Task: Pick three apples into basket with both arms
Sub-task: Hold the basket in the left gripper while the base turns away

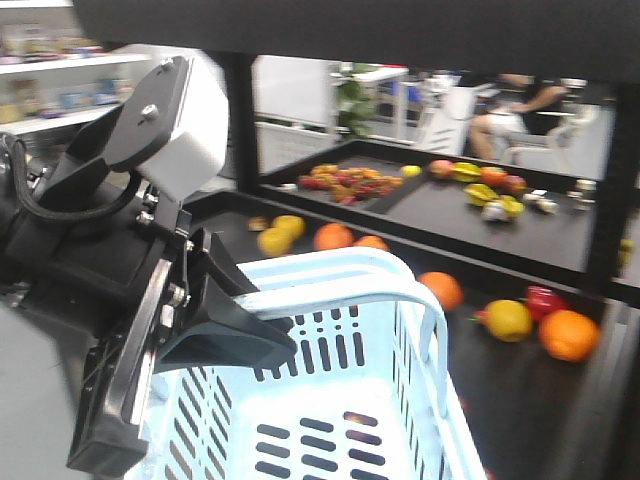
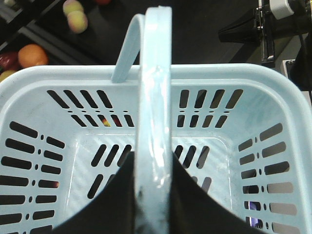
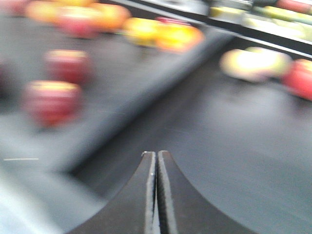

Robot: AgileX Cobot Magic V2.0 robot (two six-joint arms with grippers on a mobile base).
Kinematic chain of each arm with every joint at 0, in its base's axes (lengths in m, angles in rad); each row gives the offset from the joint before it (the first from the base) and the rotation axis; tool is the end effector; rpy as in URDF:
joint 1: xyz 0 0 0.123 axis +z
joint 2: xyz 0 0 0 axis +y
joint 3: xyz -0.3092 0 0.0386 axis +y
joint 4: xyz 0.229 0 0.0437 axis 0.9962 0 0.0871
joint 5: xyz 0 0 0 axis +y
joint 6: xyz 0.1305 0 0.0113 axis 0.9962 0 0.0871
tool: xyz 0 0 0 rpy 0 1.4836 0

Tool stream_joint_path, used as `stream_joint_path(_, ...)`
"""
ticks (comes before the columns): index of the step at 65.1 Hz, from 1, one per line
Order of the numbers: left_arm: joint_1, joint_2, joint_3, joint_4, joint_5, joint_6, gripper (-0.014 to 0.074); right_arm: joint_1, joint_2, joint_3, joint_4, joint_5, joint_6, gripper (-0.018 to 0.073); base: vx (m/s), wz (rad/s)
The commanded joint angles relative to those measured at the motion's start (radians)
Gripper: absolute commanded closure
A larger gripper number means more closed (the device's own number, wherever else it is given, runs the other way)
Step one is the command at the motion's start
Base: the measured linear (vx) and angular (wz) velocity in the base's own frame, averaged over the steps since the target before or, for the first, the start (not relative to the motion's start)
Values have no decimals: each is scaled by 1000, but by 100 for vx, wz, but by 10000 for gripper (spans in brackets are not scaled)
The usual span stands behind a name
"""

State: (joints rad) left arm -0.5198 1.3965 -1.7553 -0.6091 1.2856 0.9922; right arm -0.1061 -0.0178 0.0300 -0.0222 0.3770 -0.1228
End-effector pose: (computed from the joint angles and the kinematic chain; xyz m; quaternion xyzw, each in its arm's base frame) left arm 0.1909 -0.1921 0.4784 0.6287 0.6317 -0.2108 0.4015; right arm 0.0443 -0.0058 0.1579 -0.0126 0.8053 -0.0770 0.5877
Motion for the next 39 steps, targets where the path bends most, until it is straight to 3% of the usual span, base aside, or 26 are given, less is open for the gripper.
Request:
stream_joint_path(1,-4,-36,-34,-57,-65,-6,604,-3,-9,-3,-4,-75,0,564,-17,81)
stream_joint_path(39,-4,-37,-34,-57,-65,-6,604,-3,-9,-3,-4,-75,0,564,-17,87)
